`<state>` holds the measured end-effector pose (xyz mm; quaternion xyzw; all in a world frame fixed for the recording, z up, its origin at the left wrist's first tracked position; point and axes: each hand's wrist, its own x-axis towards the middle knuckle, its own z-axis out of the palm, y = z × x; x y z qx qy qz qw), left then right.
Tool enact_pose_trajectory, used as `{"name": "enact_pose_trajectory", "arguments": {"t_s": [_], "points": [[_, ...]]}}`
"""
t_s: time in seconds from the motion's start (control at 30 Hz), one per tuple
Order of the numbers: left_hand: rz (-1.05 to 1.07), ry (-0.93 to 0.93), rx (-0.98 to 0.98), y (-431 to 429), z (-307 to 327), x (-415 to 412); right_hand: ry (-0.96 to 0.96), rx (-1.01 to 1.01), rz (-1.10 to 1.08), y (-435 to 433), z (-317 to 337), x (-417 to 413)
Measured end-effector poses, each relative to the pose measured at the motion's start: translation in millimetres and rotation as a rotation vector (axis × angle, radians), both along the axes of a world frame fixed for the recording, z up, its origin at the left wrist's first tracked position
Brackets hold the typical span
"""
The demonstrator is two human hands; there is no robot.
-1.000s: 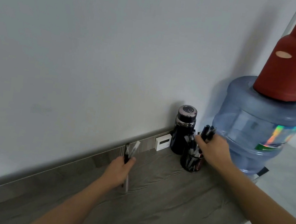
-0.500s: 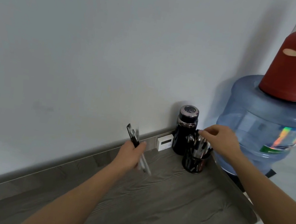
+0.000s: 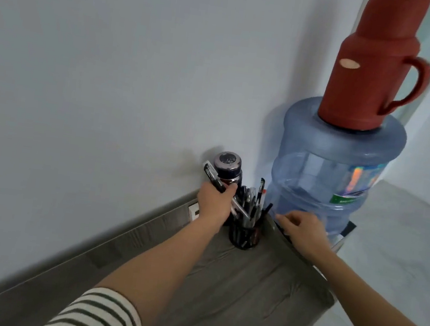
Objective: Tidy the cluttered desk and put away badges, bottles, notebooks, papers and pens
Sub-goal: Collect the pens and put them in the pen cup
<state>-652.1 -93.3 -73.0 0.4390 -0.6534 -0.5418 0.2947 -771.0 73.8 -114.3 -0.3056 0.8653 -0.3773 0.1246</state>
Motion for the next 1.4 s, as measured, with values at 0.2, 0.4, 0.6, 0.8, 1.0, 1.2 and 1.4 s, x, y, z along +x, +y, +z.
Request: {"name": "enact_pose_trajectory", "arguments": {"t_s": [0.2, 0.4, 0.6, 0.8, 1.0, 1.2, 1.4], "points": [[-0.058, -0.058, -0.222, 12.5, -19.6, -12.4, -0.011, 0.028, 0.028, -1.6, -11.2, -0.4], [-0.144, -0.327, -0.296, 9.6, -29.0, -12.2, -0.047, 0.063, 0.056, -13.0, -17.4, -7.1], [-0.126, -0.099, -0.221, -1.0, -12.9, -3.1, -0.072, 0.052, 0.058, -22.1, -20.2, -14.0], [-0.242, -0.091, -0.62, -7.6, -14.8, 1.8, -0.207, 0.011, 0.156, -29.2, -17.6, -12.9], [-0.478, -0.186, -0.663, -17.1, -22.8, 13.2, -0.133, -0.23, 0.122, -32.2, 0.9, -10.8], [-0.496, -0.185, -0.485, -19.8, -16.1, 15.2, -0.119, -0.288, 0.179, -34.3, 2.0, -2.7], [-0.506, -0.219, -0.487, -21.4, -14.4, 19.0, -0.008, -0.265, 0.133, -36.4, 2.0, 0.3]]}}
